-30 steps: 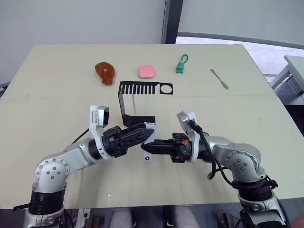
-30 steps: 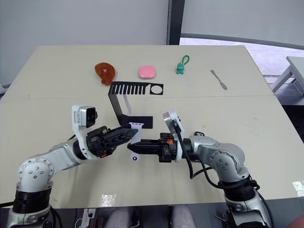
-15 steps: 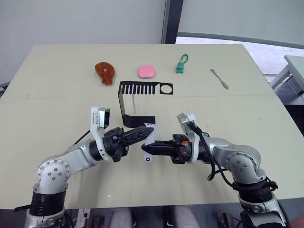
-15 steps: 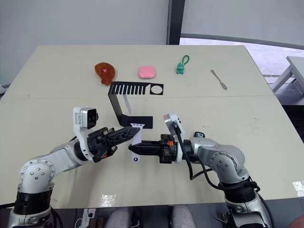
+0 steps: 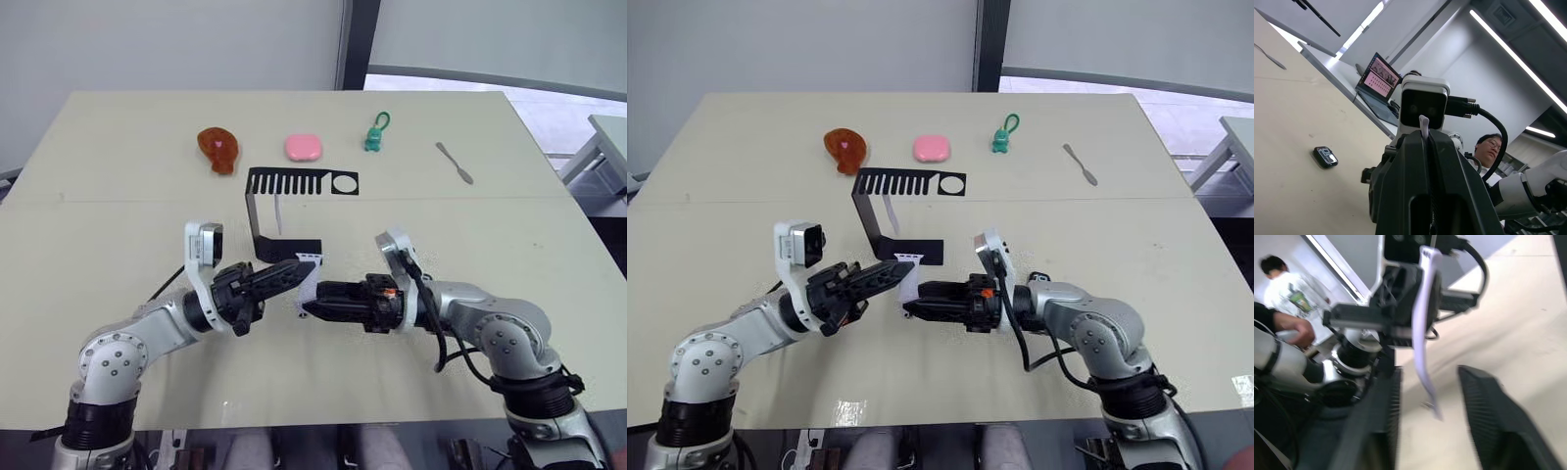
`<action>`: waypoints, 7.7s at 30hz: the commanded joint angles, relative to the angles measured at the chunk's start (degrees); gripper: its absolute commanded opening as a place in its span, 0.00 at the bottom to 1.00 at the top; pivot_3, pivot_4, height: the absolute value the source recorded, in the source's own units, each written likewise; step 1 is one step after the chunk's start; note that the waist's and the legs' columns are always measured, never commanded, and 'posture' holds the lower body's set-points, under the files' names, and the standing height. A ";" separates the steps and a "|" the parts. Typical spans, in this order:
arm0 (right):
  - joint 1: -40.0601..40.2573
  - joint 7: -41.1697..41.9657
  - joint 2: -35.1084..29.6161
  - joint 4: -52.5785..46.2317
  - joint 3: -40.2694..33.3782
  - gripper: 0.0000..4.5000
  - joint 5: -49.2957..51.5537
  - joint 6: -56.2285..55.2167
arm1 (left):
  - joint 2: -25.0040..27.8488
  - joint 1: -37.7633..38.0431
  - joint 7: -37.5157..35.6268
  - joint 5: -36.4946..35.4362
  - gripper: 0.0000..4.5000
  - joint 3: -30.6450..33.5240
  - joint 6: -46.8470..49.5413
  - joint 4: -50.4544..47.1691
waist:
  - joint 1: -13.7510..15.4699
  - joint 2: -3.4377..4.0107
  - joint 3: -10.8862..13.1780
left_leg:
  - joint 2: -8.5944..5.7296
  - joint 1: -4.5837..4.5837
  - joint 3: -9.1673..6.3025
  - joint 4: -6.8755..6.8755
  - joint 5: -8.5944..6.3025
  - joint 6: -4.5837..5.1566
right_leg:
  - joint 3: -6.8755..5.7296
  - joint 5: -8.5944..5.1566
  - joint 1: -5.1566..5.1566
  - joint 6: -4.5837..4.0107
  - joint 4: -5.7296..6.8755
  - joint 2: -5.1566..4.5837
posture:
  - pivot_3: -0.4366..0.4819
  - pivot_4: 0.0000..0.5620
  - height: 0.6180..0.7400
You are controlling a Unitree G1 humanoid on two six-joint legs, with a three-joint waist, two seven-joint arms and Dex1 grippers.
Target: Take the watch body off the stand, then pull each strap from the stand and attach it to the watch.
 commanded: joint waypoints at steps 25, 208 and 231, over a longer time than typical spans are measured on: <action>37.71 -3.13 -11.74 30.00 -46.26 0.99 -34.75 -61.79 | 9.41 15.46 -11.12 27.56 0.00 22.92 -25.01 4.97 | -0.43 -0.02 0.02 | -0.05 0.32 0.20 -0.68 0.01 -0.06 | 0.11 0.04 0.23 0.08 -0.63 0.06 | 0.48 0.27 1.00; -10.77 -29.77 6.67 19.71 -14.18 0.35 24.02 40.51 | 20.23 0.89 -26.43 46.76 0.00 -2.62 -31.86 -8.26 | -1.47 0.10 0.05 | -0.01 -0.01 0.16 -0.82 0.27 -0.07 | 0.04 0.18 -0.21 -0.05 -0.38 0.08 | 0.48 0.27 1.00; -11.32 -32.50 6.93 19.20 -13.40 0.35 25.59 40.50 | 19.03 -1.30 -26.53 50.55 0.00 -7.58 -32.41 -6.38 | -1.40 0.10 0.05 | -0.01 -0.11 0.16 -0.76 0.30 -0.06 | 0.04 0.18 -0.30 -0.05 -0.35 0.09 | 0.48 0.27 1.00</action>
